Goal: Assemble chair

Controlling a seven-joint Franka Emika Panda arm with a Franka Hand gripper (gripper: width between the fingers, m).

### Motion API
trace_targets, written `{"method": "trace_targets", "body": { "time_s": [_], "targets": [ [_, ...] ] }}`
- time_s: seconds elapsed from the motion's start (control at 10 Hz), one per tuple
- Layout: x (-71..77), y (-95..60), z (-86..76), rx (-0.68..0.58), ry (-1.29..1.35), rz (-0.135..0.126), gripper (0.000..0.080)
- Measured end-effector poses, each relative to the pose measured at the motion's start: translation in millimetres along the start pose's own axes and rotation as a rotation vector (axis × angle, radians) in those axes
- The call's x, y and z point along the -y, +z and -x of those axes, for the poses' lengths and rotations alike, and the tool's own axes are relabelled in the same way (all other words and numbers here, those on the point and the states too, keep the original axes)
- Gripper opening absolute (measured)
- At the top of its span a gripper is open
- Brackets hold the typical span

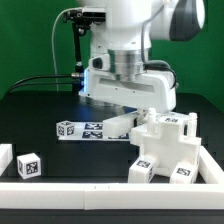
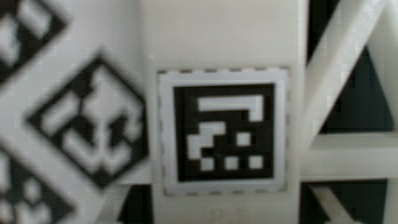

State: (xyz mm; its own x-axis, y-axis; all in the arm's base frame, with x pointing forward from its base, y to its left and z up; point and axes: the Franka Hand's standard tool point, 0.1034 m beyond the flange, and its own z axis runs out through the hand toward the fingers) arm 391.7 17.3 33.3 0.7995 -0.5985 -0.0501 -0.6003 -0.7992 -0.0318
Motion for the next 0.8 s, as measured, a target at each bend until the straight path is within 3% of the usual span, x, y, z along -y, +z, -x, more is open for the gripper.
{"method": "trace_targets", "body": {
  "time_s": [0.4, 0.8],
  "targets": [
    [-14.0, 16.0, -55.3, -0.033, -0.342, 0.034, 0.0287],
    [-19.4, 16.6, -56.6, -0.017, -0.6, 0.065, 0.0287]
  ]
}}
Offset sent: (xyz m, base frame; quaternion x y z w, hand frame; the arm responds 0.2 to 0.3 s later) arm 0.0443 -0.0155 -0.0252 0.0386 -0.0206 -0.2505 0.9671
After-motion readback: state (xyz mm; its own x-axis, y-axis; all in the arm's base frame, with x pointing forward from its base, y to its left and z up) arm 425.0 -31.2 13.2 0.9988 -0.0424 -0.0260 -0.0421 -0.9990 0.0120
